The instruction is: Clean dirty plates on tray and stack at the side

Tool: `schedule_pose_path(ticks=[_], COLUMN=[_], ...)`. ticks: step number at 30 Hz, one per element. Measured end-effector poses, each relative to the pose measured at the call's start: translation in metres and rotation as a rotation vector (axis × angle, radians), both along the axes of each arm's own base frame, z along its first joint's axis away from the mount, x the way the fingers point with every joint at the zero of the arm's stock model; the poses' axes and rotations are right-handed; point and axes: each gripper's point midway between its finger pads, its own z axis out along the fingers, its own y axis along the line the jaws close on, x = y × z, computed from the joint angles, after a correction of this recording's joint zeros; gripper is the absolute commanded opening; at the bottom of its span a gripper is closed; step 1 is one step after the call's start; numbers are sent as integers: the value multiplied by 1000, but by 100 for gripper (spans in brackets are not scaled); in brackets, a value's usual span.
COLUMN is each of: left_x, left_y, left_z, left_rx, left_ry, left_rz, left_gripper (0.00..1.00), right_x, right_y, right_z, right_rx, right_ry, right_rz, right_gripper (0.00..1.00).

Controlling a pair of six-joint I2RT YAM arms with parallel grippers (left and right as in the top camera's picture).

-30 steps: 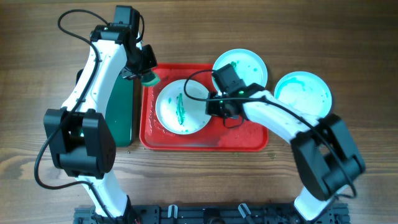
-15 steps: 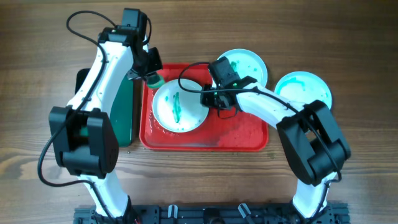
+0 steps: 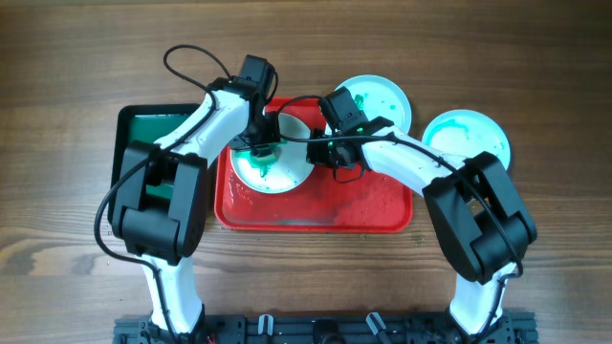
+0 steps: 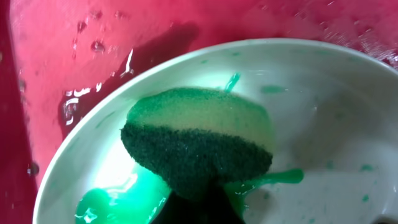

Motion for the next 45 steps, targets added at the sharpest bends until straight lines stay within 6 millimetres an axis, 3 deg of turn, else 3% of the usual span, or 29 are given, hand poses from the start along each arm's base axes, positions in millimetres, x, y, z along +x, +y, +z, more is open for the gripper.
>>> schedule_pose_path(ticks=[5, 9, 11, 14, 16, 19, 22, 27, 30, 33, 39, 45], left_x=[-5, -53, -58, -45, -14, 18, 27, -8, -28, -43, -71, -65], left_y=[-18, -53, -58, -65, -71, -57, -31, 17, 24, 17, -30, -54], left_z=[2, 2, 2, 0, 2, 1, 1, 0, 0, -1, 1, 0], left_rx=[-136, -313, -338, -372, -363, -254, -97, 140, 158, 63, -263, -324], left_ry=[7, 144, 150, 80, -33, -112, -127, 13, 104, 175, 230, 168], left_rz=[-238, -474, -521, -527, -452, -238, -51, 42, -66, -250, -495, -561], left_gripper=[4, 4, 4, 4, 4, 4, 4, 4, 4, 4, 4, 4], right_x=[1, 1, 1, 2, 4, 4, 4, -1, -4, -4, -3, -1], right_y=[-2, -1, -2, -2, -3, -3, -2, 4, 5, 4, 4, 1], right_z=[0, 0, 0, 0, 0, 0, 0, 1, 1, 1, 1, 1], right_rx=[0, 0, 0, -1, 0, 1, 1, 17, 20, 15, 14, 11], right_ry=[3, 2, 3, 0, -5, -6, -6, 5, 10, 7, 4, -1], right_rz=[-7, -7, -7, -9, -13, -13, -12, 9, 21, 29, 34, 32], right_gripper=[4, 4, 4, 4, 4, 4, 4, 4, 4, 4, 5, 4])
